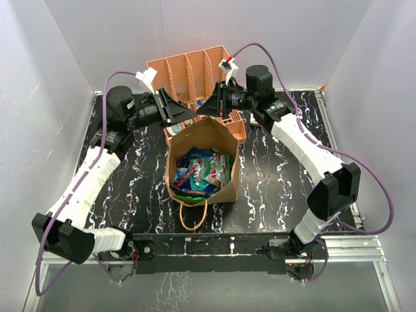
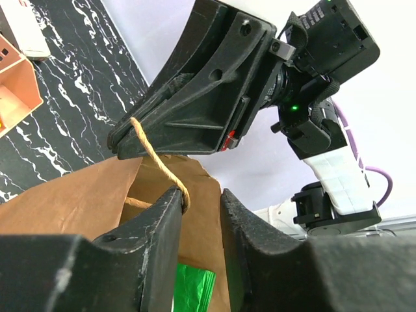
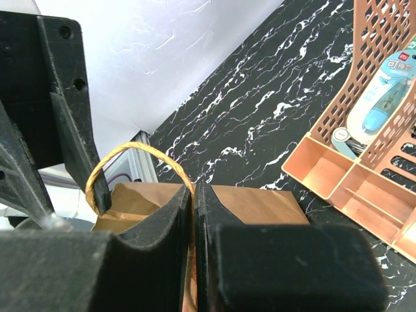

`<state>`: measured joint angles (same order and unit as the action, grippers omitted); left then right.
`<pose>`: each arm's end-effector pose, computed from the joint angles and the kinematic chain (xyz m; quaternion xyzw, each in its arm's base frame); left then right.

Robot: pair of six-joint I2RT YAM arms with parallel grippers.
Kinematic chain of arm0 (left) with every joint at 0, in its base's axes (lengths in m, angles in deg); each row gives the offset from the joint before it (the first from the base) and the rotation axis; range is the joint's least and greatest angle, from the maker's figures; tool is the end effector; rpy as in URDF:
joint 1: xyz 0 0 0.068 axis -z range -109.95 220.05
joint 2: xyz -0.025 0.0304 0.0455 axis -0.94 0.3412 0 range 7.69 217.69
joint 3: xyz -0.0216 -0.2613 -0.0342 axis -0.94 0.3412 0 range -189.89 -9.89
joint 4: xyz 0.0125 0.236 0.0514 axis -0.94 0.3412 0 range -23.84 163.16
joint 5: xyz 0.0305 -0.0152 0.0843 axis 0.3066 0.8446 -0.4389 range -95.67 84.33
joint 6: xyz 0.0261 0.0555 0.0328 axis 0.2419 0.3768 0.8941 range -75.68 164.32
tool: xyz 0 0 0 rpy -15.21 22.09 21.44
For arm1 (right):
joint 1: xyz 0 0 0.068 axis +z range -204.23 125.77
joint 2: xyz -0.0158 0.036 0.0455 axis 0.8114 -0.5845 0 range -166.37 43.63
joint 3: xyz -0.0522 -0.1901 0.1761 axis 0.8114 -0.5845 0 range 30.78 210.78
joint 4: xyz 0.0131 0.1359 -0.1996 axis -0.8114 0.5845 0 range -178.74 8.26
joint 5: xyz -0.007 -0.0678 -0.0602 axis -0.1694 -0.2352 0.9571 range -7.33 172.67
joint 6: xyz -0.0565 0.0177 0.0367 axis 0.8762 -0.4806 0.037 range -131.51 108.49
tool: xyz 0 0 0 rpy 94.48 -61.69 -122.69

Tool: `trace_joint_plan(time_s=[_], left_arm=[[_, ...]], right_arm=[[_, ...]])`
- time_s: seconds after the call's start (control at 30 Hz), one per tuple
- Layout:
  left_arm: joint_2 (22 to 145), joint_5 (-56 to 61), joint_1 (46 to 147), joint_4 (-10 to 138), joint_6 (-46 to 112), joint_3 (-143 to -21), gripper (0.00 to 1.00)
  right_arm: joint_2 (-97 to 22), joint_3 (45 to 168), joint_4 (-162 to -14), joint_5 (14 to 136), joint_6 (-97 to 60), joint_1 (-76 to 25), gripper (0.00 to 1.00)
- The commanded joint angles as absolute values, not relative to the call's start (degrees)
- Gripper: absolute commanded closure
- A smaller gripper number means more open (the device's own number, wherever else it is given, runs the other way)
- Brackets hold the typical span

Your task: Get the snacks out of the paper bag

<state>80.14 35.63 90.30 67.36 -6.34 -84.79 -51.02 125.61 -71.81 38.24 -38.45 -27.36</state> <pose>0.2504 -0.1322 0.4290 0.0717 0.6976 -0.5889 0.4018 0.3157 0.2044 0.3955 -0.2251 0.7431 0.5205 0.3553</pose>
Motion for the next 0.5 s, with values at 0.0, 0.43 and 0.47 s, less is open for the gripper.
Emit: trace_joint_plan(time_s=[0.0,0.43,0.47], left_arm=[[81.37,35.46,90.01,67.47,-7.21,-88.16,0.67],[88.45,37.64,90.09,62.66,-8.69,-90.22,0.57],[88.46,37.18,90.06,62.73,-8.3,-90.35,0.56]], right_arm=[[-48.6,126.56,-76.22,37.68,-38.68,-27.55,0.9],[-46.87,125.56,-74.62,39.57,-37.26,-27.47,0.9],[-46.71,125.63,-73.93,40.38,-36.78,-27.49,0.9]])
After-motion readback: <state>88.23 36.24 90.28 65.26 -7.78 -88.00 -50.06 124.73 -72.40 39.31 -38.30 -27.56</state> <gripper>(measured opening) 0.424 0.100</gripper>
